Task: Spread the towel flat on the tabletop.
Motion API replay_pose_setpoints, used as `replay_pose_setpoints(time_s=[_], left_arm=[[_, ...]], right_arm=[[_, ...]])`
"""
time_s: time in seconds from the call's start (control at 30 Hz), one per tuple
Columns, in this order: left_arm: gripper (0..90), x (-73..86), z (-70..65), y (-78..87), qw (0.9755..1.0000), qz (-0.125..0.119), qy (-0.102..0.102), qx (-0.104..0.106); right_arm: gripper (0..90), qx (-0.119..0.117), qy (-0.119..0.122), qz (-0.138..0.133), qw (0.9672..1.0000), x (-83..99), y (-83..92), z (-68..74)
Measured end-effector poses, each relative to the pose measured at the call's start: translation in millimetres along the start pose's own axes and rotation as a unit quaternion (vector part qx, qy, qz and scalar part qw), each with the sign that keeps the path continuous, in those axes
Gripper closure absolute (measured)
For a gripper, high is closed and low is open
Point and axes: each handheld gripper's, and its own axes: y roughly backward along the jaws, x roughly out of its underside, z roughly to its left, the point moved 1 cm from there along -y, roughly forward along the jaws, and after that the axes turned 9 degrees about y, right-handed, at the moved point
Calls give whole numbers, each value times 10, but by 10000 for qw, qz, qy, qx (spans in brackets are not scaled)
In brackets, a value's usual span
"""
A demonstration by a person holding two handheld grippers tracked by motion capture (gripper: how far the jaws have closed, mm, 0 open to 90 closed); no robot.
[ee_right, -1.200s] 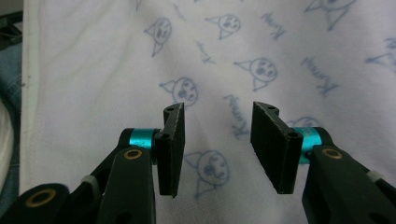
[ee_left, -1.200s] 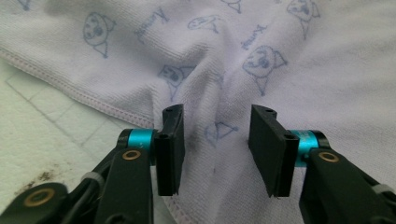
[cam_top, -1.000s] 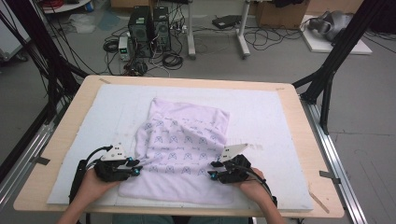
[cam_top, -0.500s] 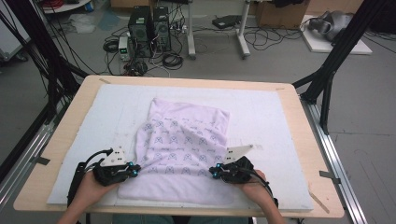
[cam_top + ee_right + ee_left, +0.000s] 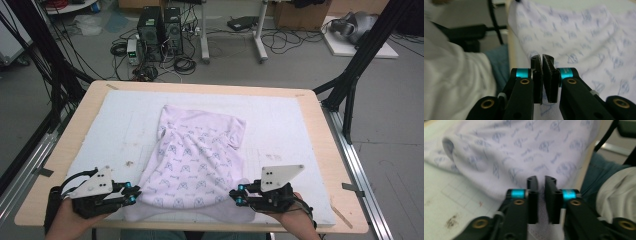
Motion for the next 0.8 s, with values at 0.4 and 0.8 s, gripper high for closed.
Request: replay_pose_setpoints(time_s=[0.4, 0.8], left_arm=[[618, 217, 491, -749, 9989, 212, 127, -406], [867, 317, 567, -1048, 9980, 546, 93, -314]], right_arm=[[604, 765, -371, 1041, 9909, 456, -404, -541], [859, 616, -539, 1336, 9876, 720, -676, -673]])
